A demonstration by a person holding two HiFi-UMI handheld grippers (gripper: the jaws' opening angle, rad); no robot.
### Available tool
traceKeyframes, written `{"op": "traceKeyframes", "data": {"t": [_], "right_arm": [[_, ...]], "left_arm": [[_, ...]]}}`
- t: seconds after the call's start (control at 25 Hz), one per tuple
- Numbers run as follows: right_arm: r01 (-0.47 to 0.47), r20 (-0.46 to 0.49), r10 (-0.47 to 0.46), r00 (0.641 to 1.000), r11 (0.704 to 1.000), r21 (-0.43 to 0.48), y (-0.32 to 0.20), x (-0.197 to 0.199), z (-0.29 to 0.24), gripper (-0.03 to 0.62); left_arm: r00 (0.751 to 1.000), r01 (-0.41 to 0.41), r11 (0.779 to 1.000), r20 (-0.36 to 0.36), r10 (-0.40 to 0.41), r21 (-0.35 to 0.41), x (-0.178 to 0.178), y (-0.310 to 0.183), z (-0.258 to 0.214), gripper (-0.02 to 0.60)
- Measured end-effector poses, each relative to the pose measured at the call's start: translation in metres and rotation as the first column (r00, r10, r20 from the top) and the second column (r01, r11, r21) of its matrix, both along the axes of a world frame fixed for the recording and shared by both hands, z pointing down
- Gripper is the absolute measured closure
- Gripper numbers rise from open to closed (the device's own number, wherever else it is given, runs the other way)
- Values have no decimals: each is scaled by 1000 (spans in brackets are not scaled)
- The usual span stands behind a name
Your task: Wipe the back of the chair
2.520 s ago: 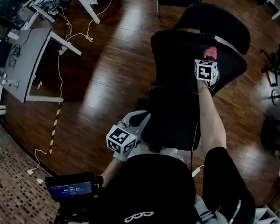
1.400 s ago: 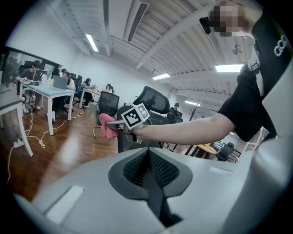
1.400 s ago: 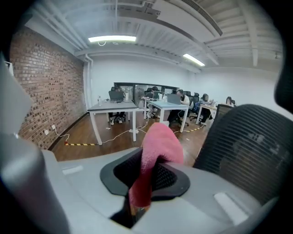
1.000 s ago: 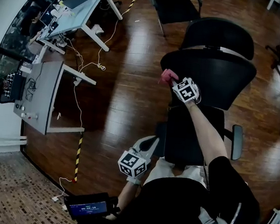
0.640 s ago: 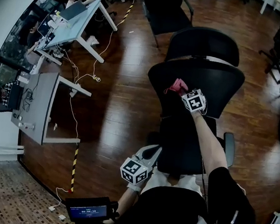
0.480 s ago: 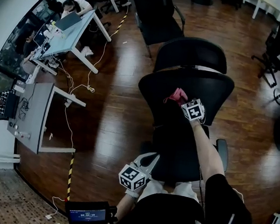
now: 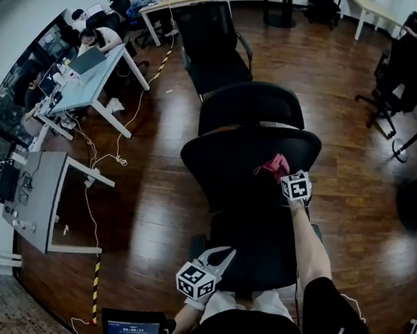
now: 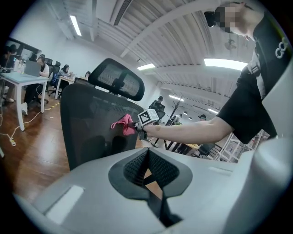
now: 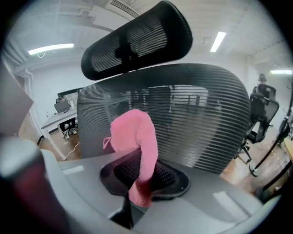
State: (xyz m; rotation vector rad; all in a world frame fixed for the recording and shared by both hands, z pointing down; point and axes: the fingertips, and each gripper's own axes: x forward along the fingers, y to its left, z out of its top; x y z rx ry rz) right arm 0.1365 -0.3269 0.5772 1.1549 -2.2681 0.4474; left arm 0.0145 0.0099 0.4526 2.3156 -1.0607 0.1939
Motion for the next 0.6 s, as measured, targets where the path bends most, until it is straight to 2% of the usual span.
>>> {"op": "traceKeyframes", "data": {"t": [0.16,0.36,0.52,0.6], "right_arm": [[-87,11,87,996,996,-11,-6,49,1,546],[-229,39,230,973,973,-20,-11,102,2,546],[-347,32,348,937,938,-18,-11,139,7,546],[-430,19,431,902,903,-13,-7,155,12,546]], "left_arm": [[1000,-22,1000,-7,22,-2,17,-4,5,592],[999,-41,999,-5,41,0,20,-4,10,593],[999,-54,999,-2,54,-5,15,-2,16,592],[998,-60,998,12,60,-8,9,3,23,592]]}}
